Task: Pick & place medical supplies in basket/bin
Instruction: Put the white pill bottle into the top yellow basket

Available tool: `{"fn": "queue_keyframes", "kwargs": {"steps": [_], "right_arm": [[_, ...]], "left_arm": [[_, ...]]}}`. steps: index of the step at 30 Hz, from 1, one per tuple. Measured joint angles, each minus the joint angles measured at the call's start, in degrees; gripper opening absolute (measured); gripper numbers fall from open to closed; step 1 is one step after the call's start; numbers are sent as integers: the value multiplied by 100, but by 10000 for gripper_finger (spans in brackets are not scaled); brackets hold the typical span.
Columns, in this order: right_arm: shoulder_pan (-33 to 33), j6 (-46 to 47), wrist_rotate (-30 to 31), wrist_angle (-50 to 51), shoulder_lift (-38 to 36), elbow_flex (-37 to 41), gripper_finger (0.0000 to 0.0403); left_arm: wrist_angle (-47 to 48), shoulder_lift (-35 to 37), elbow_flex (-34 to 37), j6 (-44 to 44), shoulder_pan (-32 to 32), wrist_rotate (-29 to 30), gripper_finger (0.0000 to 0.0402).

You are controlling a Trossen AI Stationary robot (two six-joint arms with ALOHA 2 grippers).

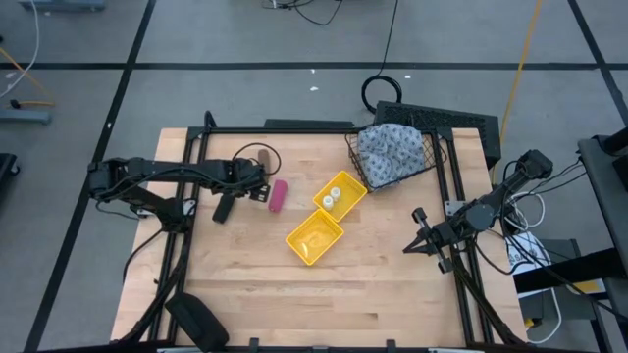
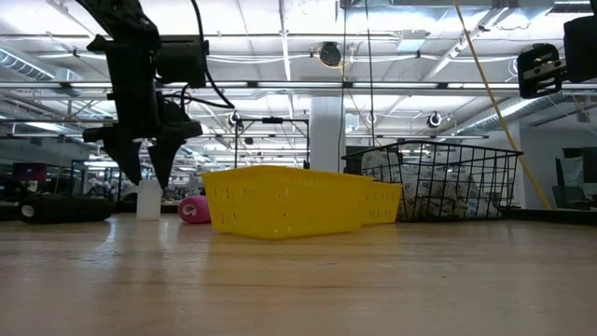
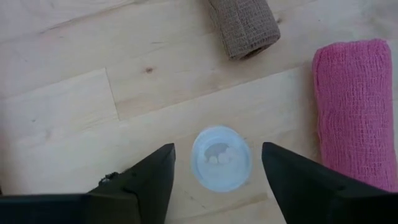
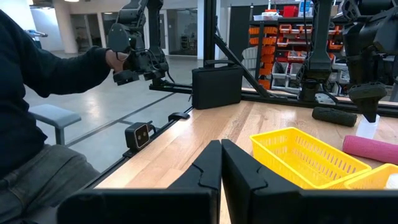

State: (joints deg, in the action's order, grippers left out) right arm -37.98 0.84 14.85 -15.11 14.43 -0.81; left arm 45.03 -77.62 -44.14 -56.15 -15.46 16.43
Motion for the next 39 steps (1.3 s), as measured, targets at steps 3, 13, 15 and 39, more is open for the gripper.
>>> {"fn": "queue_keyframes", "kwargs": {"steps": [3, 13, 15, 39], "right_arm": [[-2, 0, 0, 0, -2, 1, 0], [0, 1, 0, 0, 1, 1, 0], [-1, 0, 0, 0, 0, 0, 0], [-2, 1, 0, 0, 0, -1, 0]], "left_arm": [[-22, 0, 0, 8, 0, 2, 257], [-35, 0, 0, 1, -4, -84, 237], [-35, 0, 0, 9, -14, -87, 234], [-231, 0, 359, -294, -37, -114, 232]]}}
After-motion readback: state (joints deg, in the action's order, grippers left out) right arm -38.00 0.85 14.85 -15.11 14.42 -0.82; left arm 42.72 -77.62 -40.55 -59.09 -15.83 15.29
